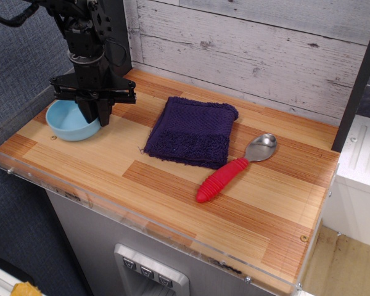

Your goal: Place the blue cup just behind or before the red spoon.

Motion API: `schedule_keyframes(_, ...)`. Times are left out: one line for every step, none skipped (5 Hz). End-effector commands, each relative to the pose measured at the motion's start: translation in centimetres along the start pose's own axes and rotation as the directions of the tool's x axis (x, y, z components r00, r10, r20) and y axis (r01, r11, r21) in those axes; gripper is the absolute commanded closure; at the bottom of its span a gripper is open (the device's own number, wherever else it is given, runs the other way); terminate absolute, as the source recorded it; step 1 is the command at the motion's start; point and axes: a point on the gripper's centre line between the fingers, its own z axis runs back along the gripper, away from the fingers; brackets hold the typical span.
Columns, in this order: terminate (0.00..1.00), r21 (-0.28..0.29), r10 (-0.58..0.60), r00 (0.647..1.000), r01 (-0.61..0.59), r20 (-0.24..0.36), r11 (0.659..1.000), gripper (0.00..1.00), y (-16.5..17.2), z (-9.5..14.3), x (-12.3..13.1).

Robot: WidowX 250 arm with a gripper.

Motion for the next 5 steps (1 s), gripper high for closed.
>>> schedule_keyframes(0.00,-0.013,0.024,0.998,-0.023,0.064,1.000,1.00,1.1,2.2,0.4)
schedule_keyframes(0.00,-0.041,0.028,0.985,-0.021,0.172,0.999,1.00,0.6,5.8,1.5)
schedule_keyframes(0.00,-0.079,0.027,0.962,-0.005,0.273,0.997,1.00,-0.6,10.3,2.3)
schedule_keyframes(0.00,-0.121,0.010,0.948,0.030,0.317,0.992,1.00,-2.3,13.6,2.1)
schedule_keyframes(0.00,-0.139,-0.056,0.952,0.102,0.301,0.985,1.00,-4.5,14.2,0.5)
